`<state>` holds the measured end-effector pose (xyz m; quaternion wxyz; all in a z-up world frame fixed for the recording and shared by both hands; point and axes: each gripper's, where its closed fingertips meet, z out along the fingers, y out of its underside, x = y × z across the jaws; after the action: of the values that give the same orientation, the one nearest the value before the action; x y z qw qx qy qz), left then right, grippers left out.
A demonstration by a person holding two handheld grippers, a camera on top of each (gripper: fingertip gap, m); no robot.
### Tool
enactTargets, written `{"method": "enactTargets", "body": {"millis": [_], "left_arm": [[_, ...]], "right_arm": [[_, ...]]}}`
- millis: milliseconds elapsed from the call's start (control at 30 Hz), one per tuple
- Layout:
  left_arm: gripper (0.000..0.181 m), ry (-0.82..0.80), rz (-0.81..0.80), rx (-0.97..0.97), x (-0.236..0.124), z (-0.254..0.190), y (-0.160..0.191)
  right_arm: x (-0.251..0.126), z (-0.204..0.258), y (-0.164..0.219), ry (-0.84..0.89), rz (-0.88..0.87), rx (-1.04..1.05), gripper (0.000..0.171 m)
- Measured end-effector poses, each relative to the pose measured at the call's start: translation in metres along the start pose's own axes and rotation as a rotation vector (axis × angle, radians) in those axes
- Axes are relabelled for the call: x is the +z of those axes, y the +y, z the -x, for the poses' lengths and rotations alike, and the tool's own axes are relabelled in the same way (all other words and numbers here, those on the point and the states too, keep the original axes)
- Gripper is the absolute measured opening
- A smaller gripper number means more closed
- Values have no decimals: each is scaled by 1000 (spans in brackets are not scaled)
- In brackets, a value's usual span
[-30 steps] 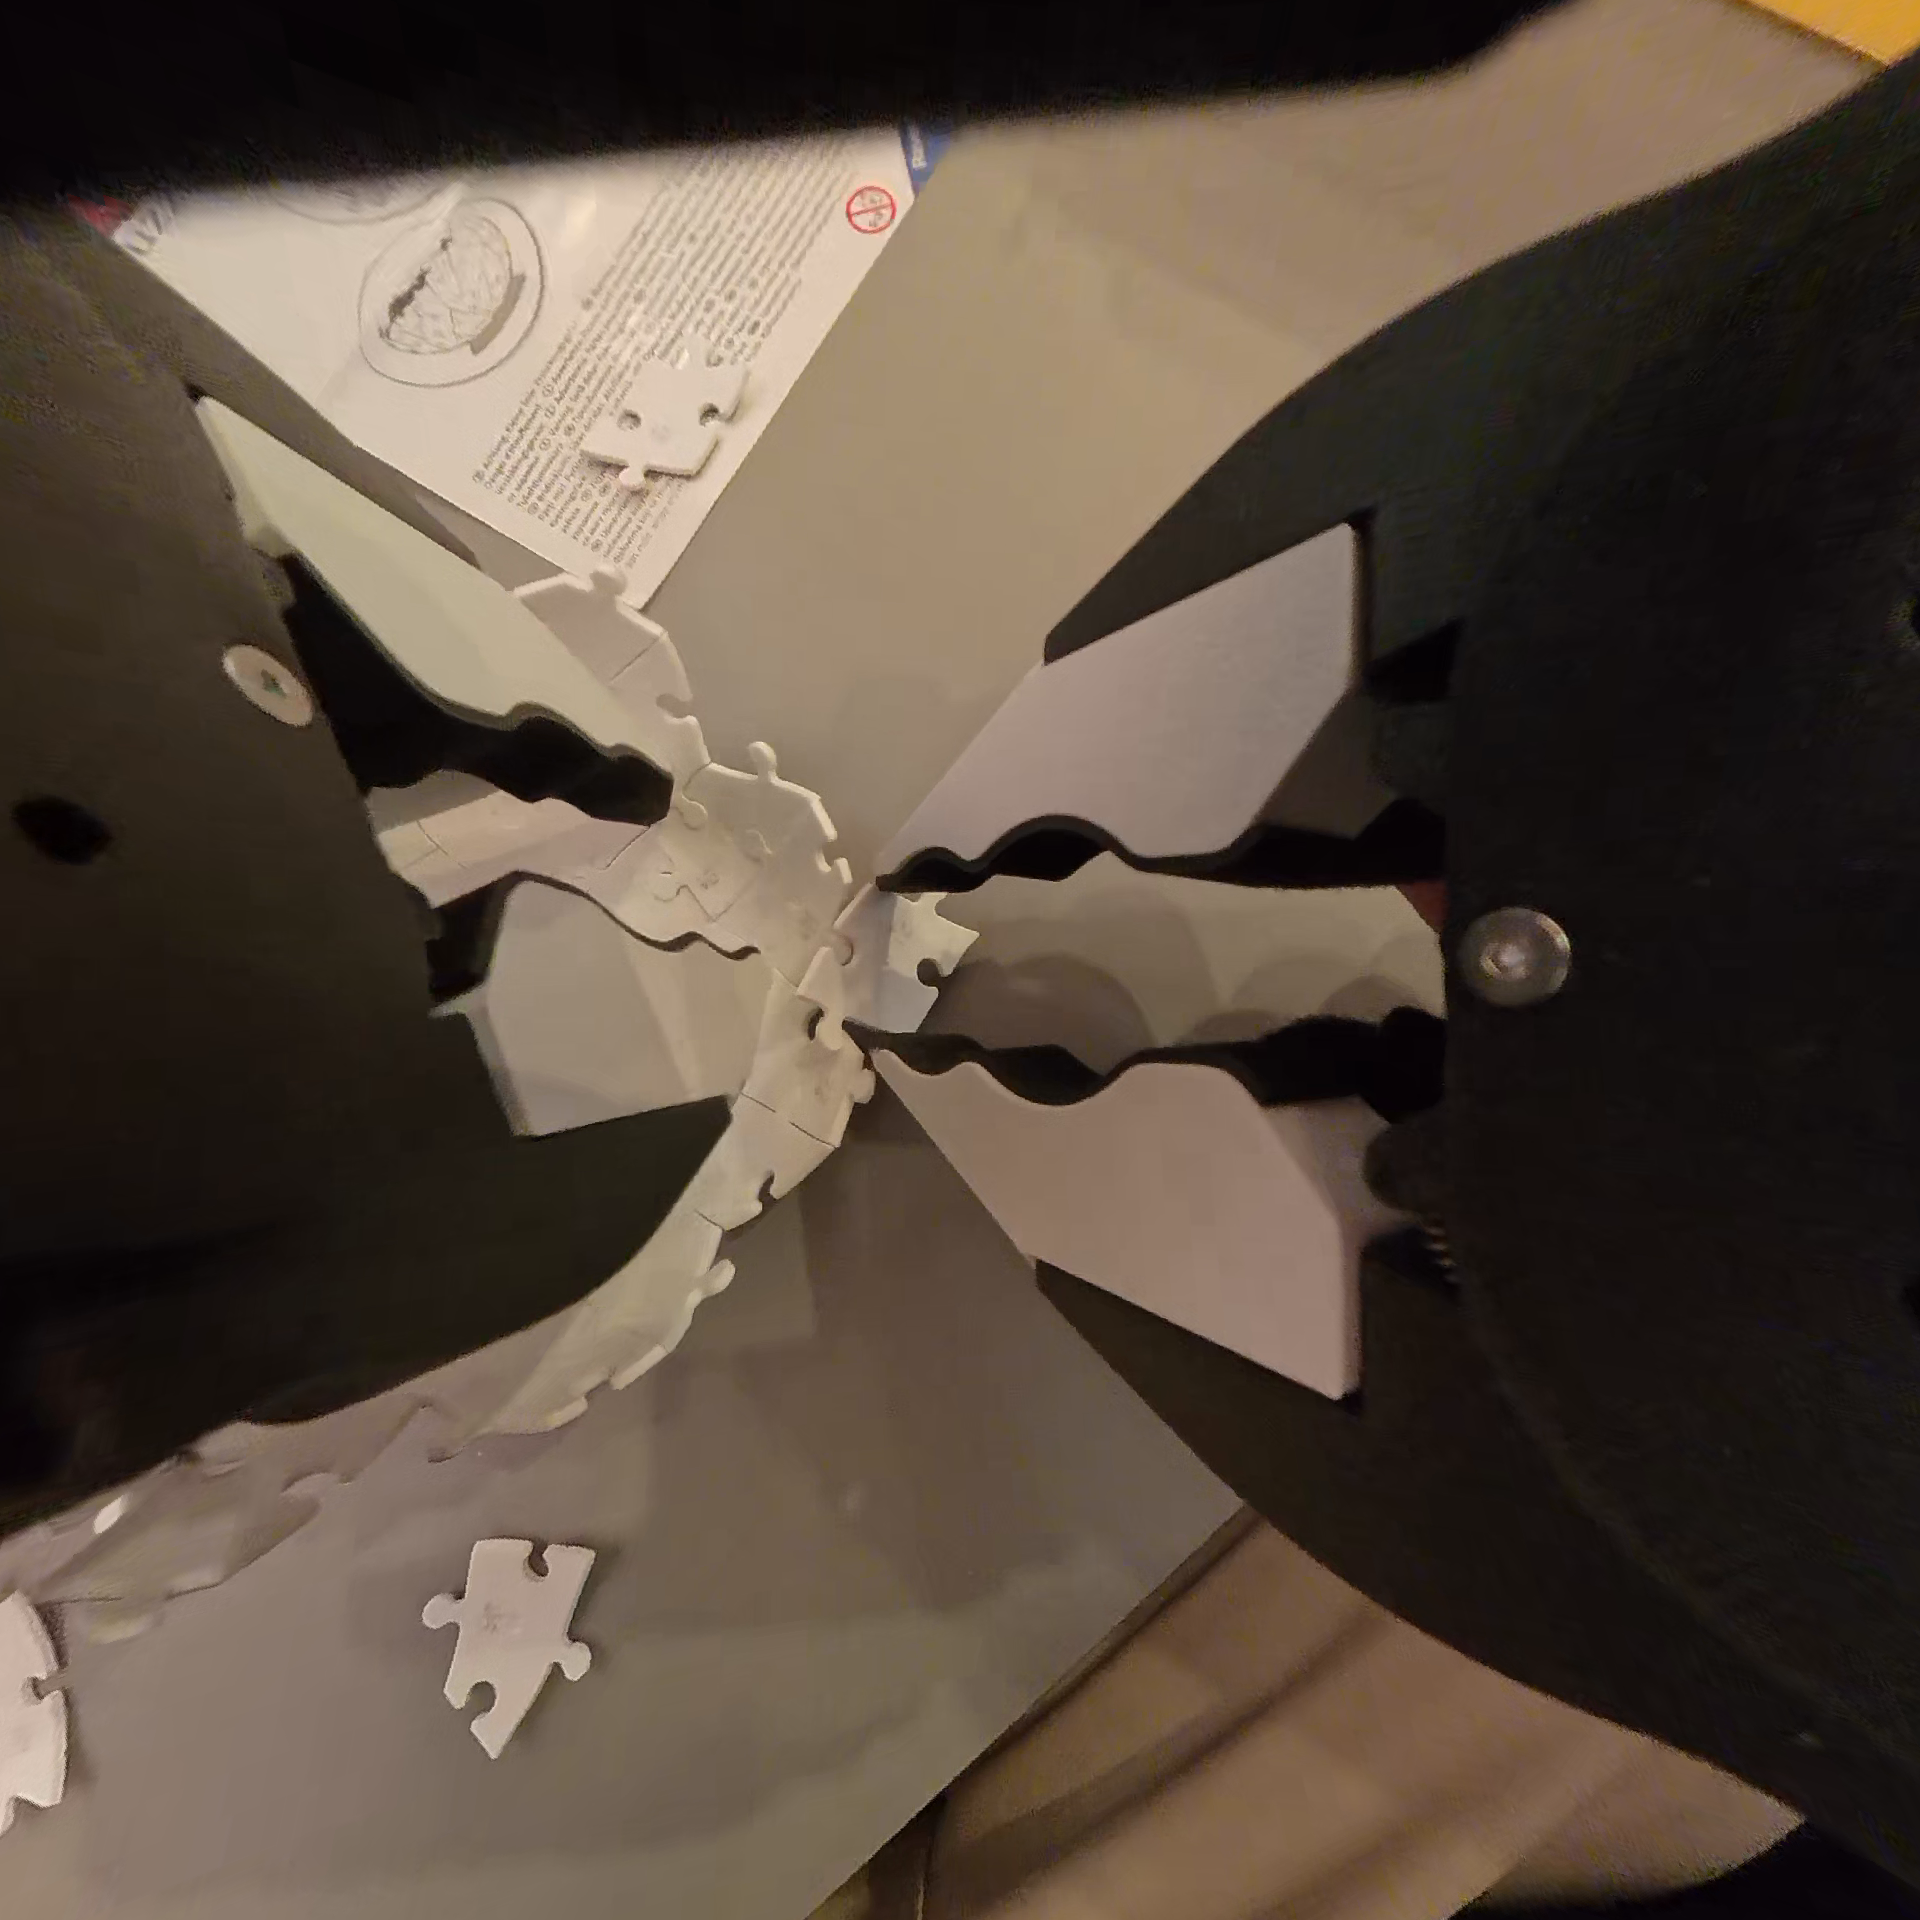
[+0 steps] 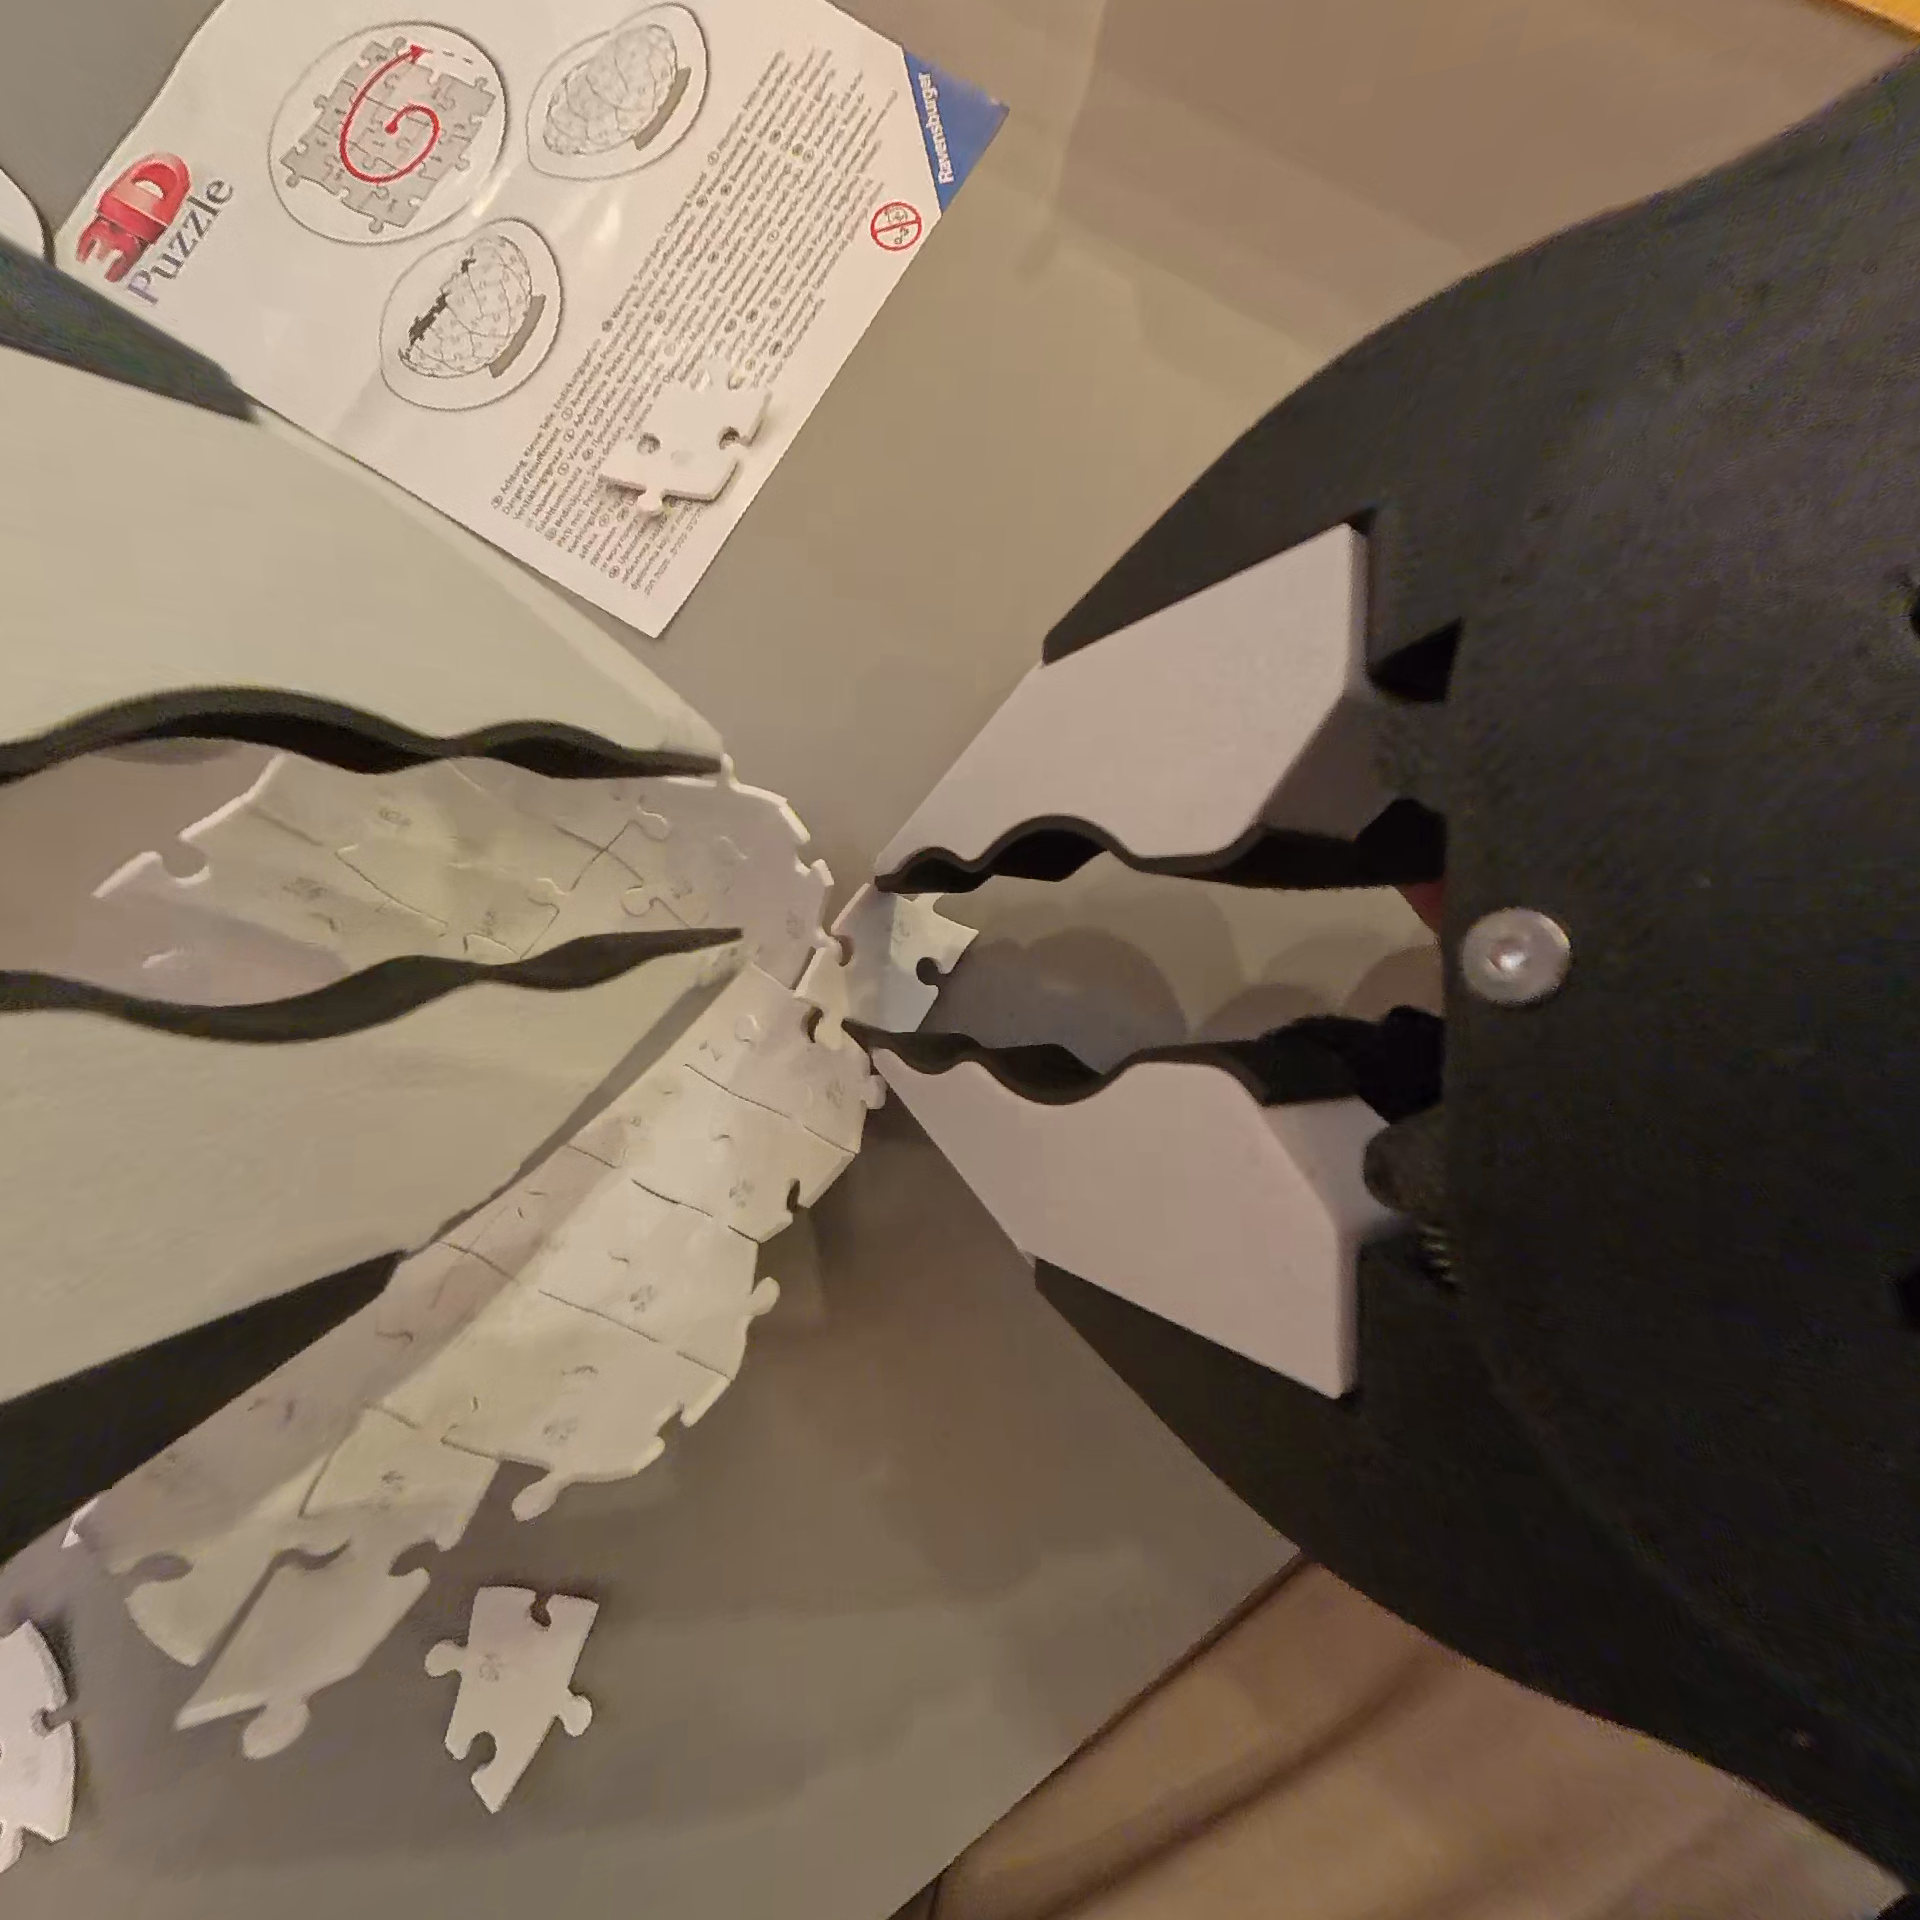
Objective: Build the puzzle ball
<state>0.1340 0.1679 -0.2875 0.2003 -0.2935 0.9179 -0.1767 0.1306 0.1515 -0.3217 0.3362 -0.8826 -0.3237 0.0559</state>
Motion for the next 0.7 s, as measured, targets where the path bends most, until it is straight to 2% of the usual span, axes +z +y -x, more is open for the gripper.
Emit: {"method": "enactTargets", "body": {"millis": [167, 700], "left_arm": [[24, 56, 51, 38, 17, -11, 11], [20, 129, 148, 39, 29, -15, 21]], "right_arm": [[0, 0, 0, 1, -7, -16, 25], [-8, -3, -3, -21, -69, 5, 26]]}}
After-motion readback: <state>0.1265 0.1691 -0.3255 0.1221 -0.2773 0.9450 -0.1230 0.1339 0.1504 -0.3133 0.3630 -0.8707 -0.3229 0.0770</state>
